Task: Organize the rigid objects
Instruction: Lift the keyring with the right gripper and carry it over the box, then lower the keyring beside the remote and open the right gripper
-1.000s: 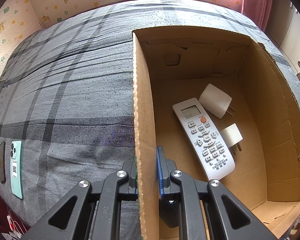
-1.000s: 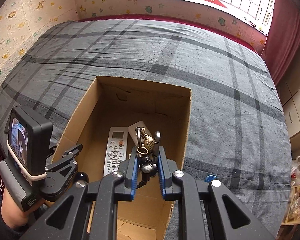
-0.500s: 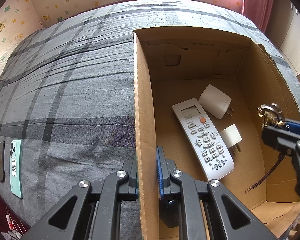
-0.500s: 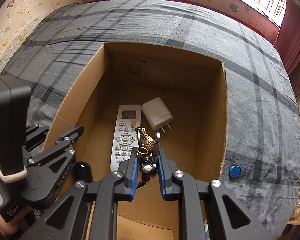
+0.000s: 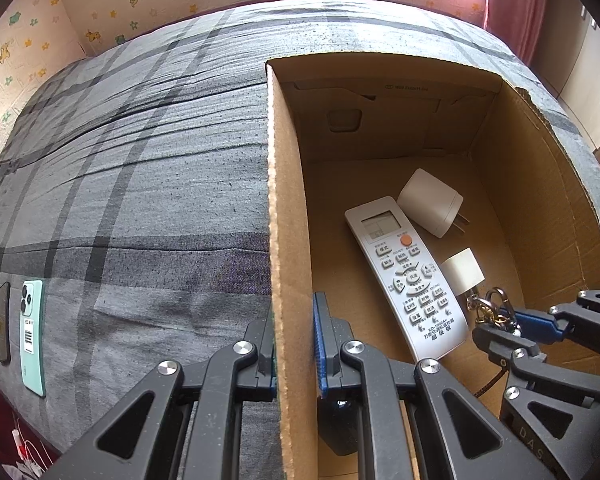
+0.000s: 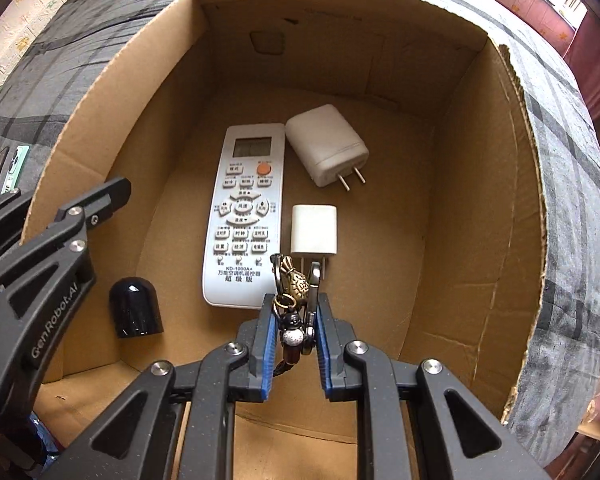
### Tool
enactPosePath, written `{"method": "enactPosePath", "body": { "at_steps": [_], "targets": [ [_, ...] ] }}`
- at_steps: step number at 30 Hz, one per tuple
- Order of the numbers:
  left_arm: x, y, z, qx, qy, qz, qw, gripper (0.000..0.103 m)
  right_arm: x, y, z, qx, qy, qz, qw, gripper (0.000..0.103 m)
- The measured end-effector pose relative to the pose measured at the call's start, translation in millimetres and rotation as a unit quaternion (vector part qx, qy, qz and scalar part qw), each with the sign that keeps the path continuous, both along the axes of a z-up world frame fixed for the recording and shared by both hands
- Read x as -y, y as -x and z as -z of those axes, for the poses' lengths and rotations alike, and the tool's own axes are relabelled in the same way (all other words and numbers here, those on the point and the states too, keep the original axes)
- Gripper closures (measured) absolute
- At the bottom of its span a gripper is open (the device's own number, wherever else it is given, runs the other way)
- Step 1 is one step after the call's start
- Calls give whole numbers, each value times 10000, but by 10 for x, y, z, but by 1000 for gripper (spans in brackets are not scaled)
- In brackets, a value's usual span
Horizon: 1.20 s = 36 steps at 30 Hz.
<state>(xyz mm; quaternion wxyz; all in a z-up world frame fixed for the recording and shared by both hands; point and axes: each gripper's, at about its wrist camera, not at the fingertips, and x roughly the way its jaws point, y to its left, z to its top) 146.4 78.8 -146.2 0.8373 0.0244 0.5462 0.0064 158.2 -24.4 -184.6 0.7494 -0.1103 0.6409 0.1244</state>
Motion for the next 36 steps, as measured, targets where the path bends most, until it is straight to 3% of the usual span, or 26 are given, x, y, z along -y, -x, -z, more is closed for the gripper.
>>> {"method": "enactPosePath", "body": {
  "at_steps": [6,14,20,27,29,33,36],
  "targets": [
    [12,9,-10,8,-28,-2,10000,89,-11,-11,104,-231,32,-15,9997,85],
    [21,8,-9,7,-57,-6,10000,89,39,-20,91,-200,-40,28,9998,85],
    [20,8,-15,8,-57,-11,10000,89,44,10,-47,42,-79,8,10000,61],
    [26,9,-18,7,-82,-10,10000,89,74,45,-346,409,-195,33,9990,44],
    [24,8,-19,5,-75,-19,10000,89,58,69,-432,508,-167,0,9986,35],
    [1,5,-14,-6,-29,-44,10000,89,85,106,-603,722,-107,29,9973,31],
    [6,6,-13,-1,-48,-39,10000,89,147,156,-706,820,-128,109,9965,19]
  ]
}}
